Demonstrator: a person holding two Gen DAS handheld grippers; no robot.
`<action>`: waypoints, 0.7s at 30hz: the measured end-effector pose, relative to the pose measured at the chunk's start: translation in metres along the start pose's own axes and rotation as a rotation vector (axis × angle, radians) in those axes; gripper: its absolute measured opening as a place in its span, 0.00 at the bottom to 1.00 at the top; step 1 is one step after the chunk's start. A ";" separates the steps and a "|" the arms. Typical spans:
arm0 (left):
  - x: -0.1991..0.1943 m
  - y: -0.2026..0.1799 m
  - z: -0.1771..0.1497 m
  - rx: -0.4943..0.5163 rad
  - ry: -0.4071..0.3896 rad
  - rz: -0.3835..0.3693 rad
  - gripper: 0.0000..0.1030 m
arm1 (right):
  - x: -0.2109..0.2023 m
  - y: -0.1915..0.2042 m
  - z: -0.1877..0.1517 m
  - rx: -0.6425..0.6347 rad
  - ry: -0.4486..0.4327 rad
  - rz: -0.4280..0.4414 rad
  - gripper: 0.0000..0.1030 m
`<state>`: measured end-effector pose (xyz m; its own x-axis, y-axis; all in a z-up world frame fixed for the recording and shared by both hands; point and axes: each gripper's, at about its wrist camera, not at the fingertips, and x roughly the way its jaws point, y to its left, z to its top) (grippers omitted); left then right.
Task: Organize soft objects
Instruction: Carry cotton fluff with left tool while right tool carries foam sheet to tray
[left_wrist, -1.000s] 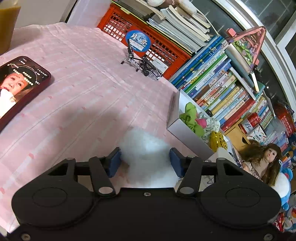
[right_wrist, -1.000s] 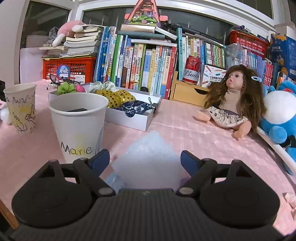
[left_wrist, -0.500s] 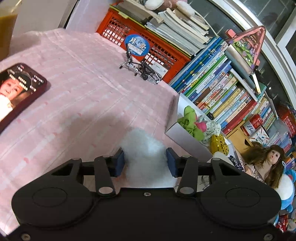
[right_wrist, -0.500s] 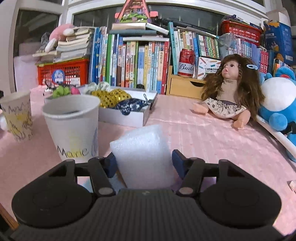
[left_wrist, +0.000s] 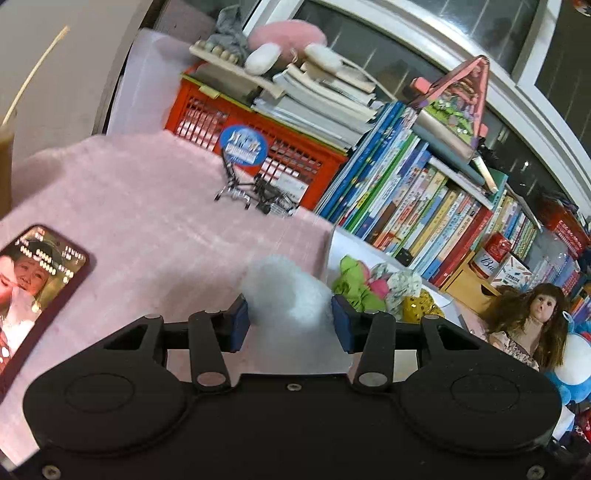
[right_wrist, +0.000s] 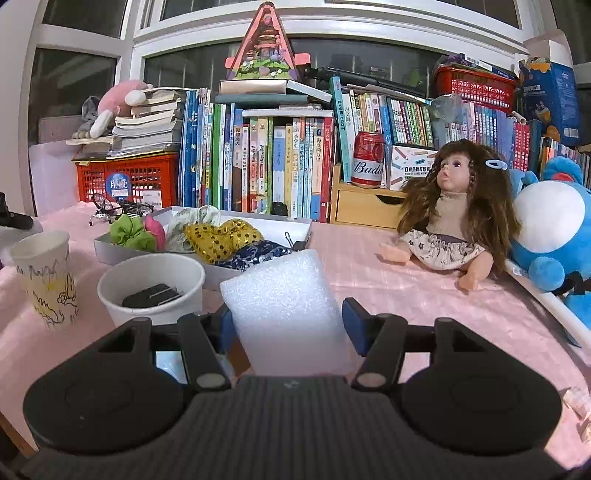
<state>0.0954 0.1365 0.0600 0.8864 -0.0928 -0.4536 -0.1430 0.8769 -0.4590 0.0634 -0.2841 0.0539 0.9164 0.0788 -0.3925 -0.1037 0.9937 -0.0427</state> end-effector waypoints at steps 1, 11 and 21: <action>-0.001 -0.002 0.002 0.003 -0.004 -0.002 0.43 | -0.001 0.000 0.000 -0.002 -0.003 -0.002 0.61; -0.009 -0.014 0.010 0.040 -0.017 -0.012 0.43 | 0.004 -0.004 -0.001 -0.005 0.070 0.009 0.64; -0.010 -0.017 0.012 0.063 -0.005 -0.020 0.43 | 0.013 -0.026 -0.013 0.112 0.152 0.002 0.62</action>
<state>0.0936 0.1283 0.0813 0.8909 -0.1080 -0.4411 -0.0980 0.9027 -0.4190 0.0735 -0.3097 0.0378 0.8465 0.0759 -0.5269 -0.0535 0.9969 0.0577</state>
